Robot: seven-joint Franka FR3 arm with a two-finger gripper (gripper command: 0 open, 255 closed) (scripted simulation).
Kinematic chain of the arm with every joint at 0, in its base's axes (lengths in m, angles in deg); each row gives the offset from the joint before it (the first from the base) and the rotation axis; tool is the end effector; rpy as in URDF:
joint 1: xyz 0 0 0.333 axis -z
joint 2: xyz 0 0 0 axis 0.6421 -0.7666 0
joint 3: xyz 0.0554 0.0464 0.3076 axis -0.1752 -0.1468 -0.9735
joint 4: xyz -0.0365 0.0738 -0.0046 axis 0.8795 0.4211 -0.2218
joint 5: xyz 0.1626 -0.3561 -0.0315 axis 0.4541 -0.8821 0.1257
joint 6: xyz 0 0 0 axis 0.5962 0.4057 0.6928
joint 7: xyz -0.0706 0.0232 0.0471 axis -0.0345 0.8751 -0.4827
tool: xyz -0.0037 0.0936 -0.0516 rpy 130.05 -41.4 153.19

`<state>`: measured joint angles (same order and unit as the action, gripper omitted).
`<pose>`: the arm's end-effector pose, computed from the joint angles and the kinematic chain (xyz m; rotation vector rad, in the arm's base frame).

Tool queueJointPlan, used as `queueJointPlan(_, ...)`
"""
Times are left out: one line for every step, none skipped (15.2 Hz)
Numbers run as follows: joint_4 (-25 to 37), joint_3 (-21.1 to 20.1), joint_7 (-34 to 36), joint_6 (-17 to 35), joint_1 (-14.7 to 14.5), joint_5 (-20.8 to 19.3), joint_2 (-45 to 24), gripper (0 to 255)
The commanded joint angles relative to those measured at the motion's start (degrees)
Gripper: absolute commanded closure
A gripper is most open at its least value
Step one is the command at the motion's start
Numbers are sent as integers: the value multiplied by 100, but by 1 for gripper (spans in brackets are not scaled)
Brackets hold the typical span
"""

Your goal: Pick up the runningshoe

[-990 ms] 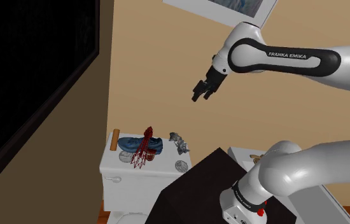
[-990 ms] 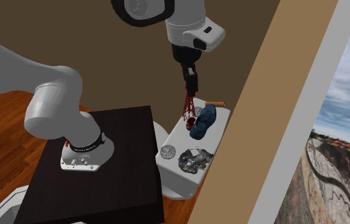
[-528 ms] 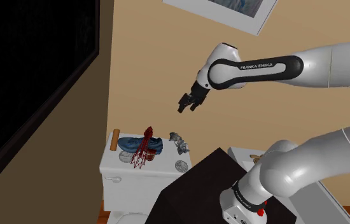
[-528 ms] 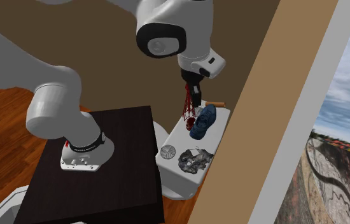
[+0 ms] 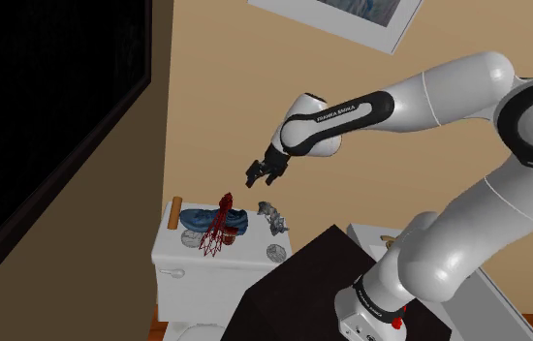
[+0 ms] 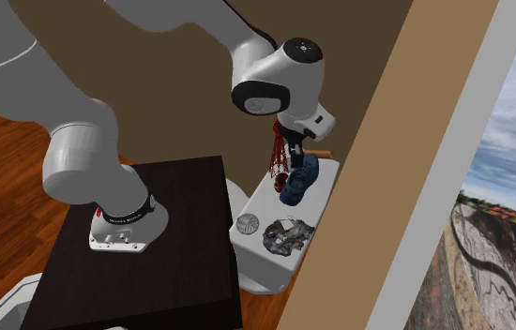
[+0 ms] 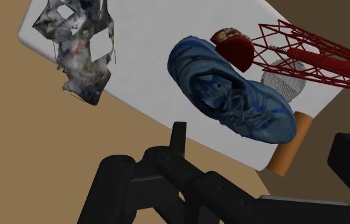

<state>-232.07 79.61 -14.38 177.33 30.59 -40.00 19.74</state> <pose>0.4531 0.0424 0.3186 -2.9442 0.1262 -0.1363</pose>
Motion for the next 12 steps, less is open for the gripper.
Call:
queueJointPlan(104,-5,-210,335,-92,362,-466,0)
queueJointPlan(181,-29,-315,473,-134,556,-698,0)
queueJointPlan(269,-63,-427,601,-166,758,-932,0)
queueJointPlan(366,-109,-543,721,-187,963,-1166,0)
queueJointPlan(472,-167,-662,832,-196,1168,-1400,0)
queueJointPlan(586,-237,-779,936,-192,1367,-1633,0)
queueJointPlan(709,-315,-893,1033,-178,1559,-1866,0)
queueJointPlan(838,-401,-1000,1124,-154,1739,-2099,0)
queueJointPlan(974,-490,-1099,1210,-125,1906,-2330,0)
queueJointPlan(1117,-579,-1192,1291,-94,2060,-2560,0)
queueJointPlan(1266,-666,-1276,1368,-63,2201,-2790,0)
queueJointPlan(1326,-705,-1305,1398,-46,2250,-2881,0)
